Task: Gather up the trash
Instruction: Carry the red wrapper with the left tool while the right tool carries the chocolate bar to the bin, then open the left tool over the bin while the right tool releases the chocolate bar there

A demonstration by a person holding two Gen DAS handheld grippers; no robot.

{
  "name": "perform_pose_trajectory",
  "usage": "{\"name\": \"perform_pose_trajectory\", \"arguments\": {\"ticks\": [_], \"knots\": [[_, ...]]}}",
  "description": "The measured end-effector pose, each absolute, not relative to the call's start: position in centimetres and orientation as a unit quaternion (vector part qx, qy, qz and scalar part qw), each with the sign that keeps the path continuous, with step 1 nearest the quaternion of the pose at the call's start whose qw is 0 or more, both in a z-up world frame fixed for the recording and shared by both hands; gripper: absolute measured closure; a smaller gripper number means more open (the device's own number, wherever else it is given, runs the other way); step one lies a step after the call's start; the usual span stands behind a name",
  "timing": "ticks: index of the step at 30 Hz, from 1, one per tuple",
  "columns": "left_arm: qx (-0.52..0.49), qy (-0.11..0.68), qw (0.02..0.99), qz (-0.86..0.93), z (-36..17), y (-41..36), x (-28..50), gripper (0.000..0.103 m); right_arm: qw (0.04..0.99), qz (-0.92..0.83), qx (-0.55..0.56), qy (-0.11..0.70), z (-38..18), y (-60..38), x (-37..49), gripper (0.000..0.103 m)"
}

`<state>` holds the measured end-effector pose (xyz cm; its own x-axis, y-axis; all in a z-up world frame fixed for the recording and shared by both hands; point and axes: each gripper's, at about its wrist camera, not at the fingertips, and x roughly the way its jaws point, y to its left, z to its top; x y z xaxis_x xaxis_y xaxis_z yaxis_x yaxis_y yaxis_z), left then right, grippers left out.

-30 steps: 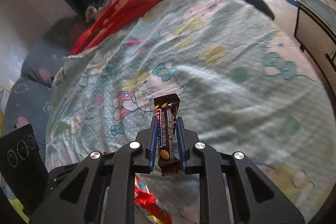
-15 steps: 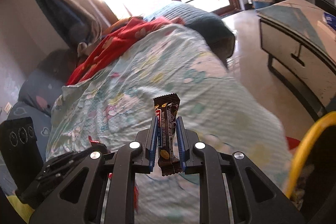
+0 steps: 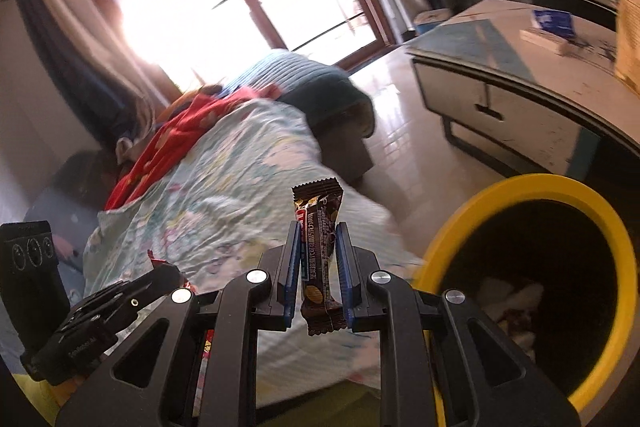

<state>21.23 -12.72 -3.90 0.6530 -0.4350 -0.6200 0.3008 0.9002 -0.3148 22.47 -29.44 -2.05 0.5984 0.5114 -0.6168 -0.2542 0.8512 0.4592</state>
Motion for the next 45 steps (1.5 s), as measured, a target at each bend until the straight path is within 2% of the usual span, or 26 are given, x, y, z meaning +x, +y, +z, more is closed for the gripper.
{"name": "perform_pose_trajectory", "arguments": {"ticks": [20, 28, 30, 31, 33, 34, 35, 36, 38, 39, 40, 42, 45], "knots": [[0.009, 0.385, 0.885, -0.261, -7.0, -24.2, 22.7, 0.101, 0.887, 0.113, 0.219, 0.390, -4.6, -40.9, 19.3, 0.085], [0.038, 0.391, 0.872, -0.293, -8.1, -27.9, 22.8, 0.095, 0.881, 0.094, 0.240, 0.396, -5.9, -43.7, 18.5, 0.083], [0.046, 0.393, 0.869, -0.296, -8.3, -28.5, 22.8, 0.088, 0.881, 0.088, 0.243, 0.396, -6.1, -44.4, 18.3, 0.078], [0.048, 0.393, 0.869, -0.296, -8.4, -28.6, 22.8, 0.086, 0.881, 0.086, 0.246, 0.395, -6.2, -44.6, 18.3, 0.072], [0.047, 0.395, 0.868, -0.297, -8.5, -28.7, 22.8, 0.072, 0.879, 0.077, 0.258, 0.393, -6.4, -45.5, 18.1, 0.063], [0.045, 0.395, 0.869, -0.296, -8.5, -28.6, 22.7, 0.068, 0.879, 0.073, 0.261, 0.392, -6.5, -45.8, 17.9, 0.061], [0.042, 0.395, 0.870, -0.293, -8.5, -28.4, 22.7, 0.058, 0.879, 0.068, 0.265, 0.390, -6.6, -46.3, 17.6, 0.061], [0.038, 0.394, 0.870, -0.294, -8.4, -28.3, 22.7, 0.053, 0.880, 0.063, 0.266, 0.389, -6.7, -46.6, 17.5, 0.061], [0.031, 0.394, 0.870, -0.294, -8.3, -28.0, 22.8, 0.049, 0.883, 0.053, 0.265, 0.383, -6.6, -47.0, 16.9, 0.058], [0.027, 0.392, 0.872, -0.291, -8.1, -27.8, 22.7, 0.041, 0.886, 0.047, 0.262, 0.380, -6.5, -47.1, 16.5, 0.050], [0.022, 0.391, 0.873, -0.290, -8.0, -27.5, 22.6, 0.036, 0.889, 0.040, 0.258, 0.377, -6.4, -47.1, 16.2, 0.042], [0.015, 0.388, 0.875, -0.290, -7.6, -27.1, 22.4, 0.024, 0.896, 0.028, 0.248, 0.367, -5.9, -47.1, 15.2, 0.038], [0.011, 0.377, 0.881, -0.286, -6.8, -26.1, 21.7, 0.014, 0.907, 0.014, 0.235, 0.350, -5.0, -46.8, 13.6, 0.026]]}}
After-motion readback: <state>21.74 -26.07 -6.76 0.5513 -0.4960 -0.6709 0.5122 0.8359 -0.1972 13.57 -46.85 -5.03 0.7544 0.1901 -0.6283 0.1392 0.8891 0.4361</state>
